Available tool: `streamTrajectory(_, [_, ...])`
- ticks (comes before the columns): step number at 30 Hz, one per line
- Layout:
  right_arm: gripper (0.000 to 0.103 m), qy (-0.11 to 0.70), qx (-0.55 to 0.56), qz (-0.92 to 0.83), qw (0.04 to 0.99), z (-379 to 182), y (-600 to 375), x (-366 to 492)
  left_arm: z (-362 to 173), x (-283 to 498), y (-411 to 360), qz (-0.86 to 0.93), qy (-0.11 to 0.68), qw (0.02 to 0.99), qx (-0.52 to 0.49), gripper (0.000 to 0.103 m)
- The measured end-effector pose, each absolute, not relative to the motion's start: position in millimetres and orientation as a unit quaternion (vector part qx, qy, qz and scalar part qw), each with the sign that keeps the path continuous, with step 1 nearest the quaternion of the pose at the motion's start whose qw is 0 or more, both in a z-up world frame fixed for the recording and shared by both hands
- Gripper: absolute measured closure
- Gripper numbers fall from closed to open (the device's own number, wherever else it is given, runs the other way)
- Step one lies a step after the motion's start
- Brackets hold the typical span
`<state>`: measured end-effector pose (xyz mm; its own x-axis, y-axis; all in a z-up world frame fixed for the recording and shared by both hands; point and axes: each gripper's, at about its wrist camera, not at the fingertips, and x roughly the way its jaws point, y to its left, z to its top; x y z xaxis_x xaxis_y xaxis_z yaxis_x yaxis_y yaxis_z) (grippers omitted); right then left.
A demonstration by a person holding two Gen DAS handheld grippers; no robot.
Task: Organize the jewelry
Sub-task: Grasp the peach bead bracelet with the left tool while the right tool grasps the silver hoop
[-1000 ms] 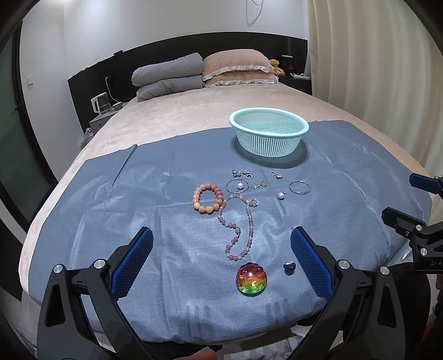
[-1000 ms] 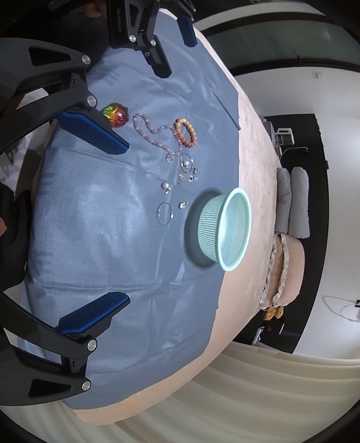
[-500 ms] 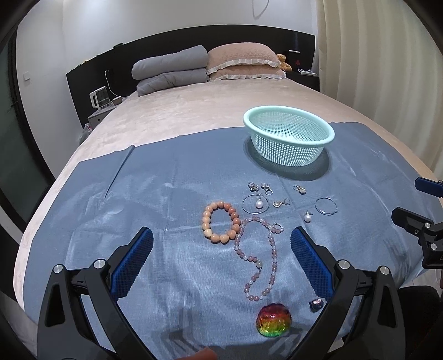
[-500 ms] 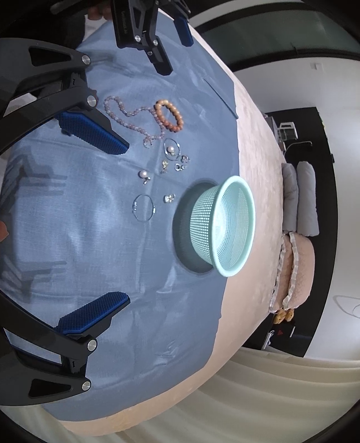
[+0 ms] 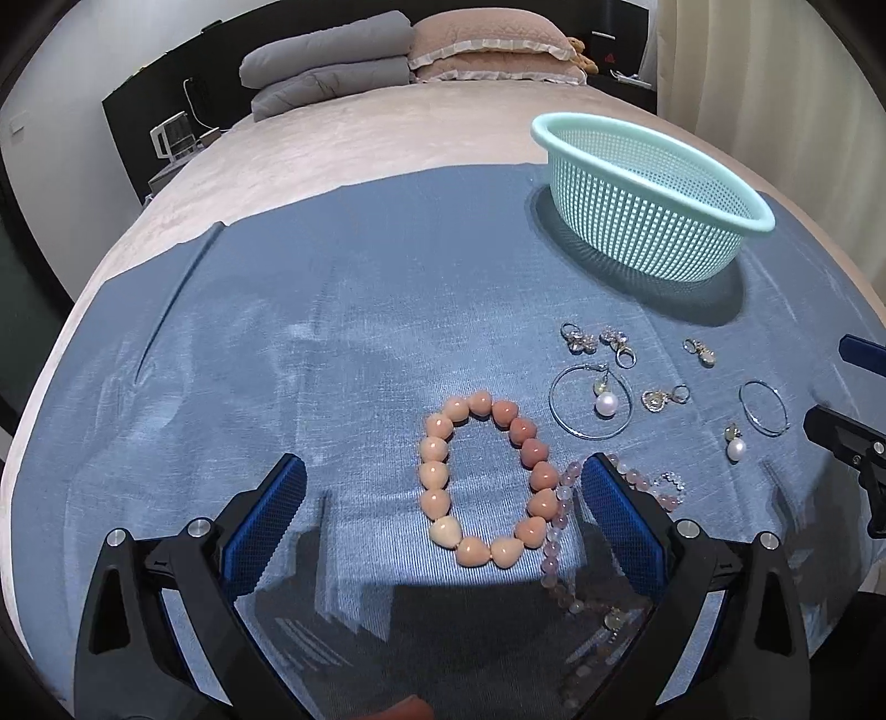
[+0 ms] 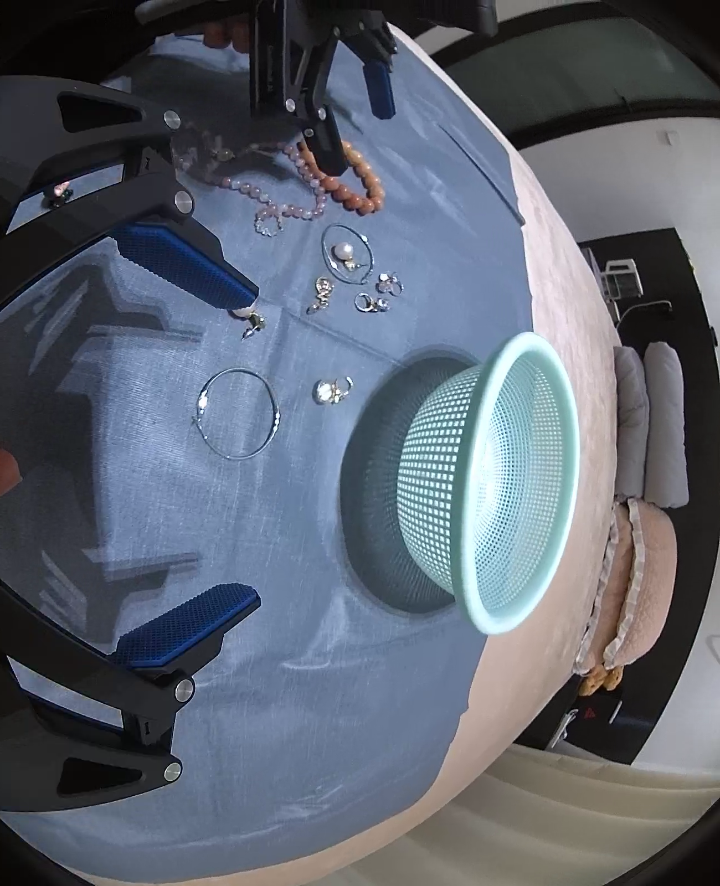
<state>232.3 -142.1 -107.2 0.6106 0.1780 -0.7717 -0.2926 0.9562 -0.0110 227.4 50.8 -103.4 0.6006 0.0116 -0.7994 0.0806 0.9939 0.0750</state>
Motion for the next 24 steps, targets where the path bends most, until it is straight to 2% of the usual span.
streamTrajectory(3, [0.008, 0.427, -0.078, 0.138, 0.89, -121, -137, 243, -114, 239, 49, -0.019, 0.457, 0.887, 0.061, 0.006])
streamTrajectory(7, [0.007, 0.46, -0.058, 0.15, 0.873, -152, -136, 255, -123, 248, 58, -0.039, 0.461, 0.886, 0.019, 0.004])
streamTrajectory(12, [0.006, 0.426, -0.041, 0.149, 0.891, -157, -139, 245, -127, 249, 61, -0.035, 0.464, 0.885, 0.007, 0.004])
streamTrajectory(15, [0.007, 0.431, -0.054, 0.149, 0.888, -156, -136, 244, -133, 245, 51, -0.012, 0.448, 0.893, 0.048, 0.004])
streamTrajectory(18, [0.009, 0.429, -0.059, 0.152, 0.888, -155, -135, 243, -132, 242, 53, -0.014, 0.45, 0.892, 0.036, 0.005])
streamTrajectory(19, [0.014, 0.43, -0.06, 0.157, 0.887, -154, -135, 243, -131, 241, 53, -0.018, 0.45, 0.892, 0.035, 0.007])
streamTrajectory(20, [0.028, 0.428, -0.061, 0.162, 0.887, -153, -135, 243, -130, 239, 53, -0.022, 0.449, 0.892, 0.036, 0.009])
streamTrajectory(21, [0.039, 0.424, -0.063, 0.169, 0.888, -150, -135, 241, -128, 237, 52, -0.028, 0.449, 0.893, 0.039, 0.017])
streamTrajectory(22, [0.057, 0.424, -0.063, 0.172, 0.887, -149, -135, 240, -125, 238, 53, -0.034, 0.447, 0.893, 0.043, 0.032])
streamTrajectory(23, [0.062, 0.425, -0.063, 0.174, 0.886, -148, -137, 241, -122, 235, 50, -0.042, 0.446, 0.893, 0.048, 0.042])
streamTrajectory(24, [0.062, 0.425, -0.063, 0.177, 0.885, -148, -137, 241, -121, 234, 47, -0.054, 0.446, 0.892, 0.051, 0.062])
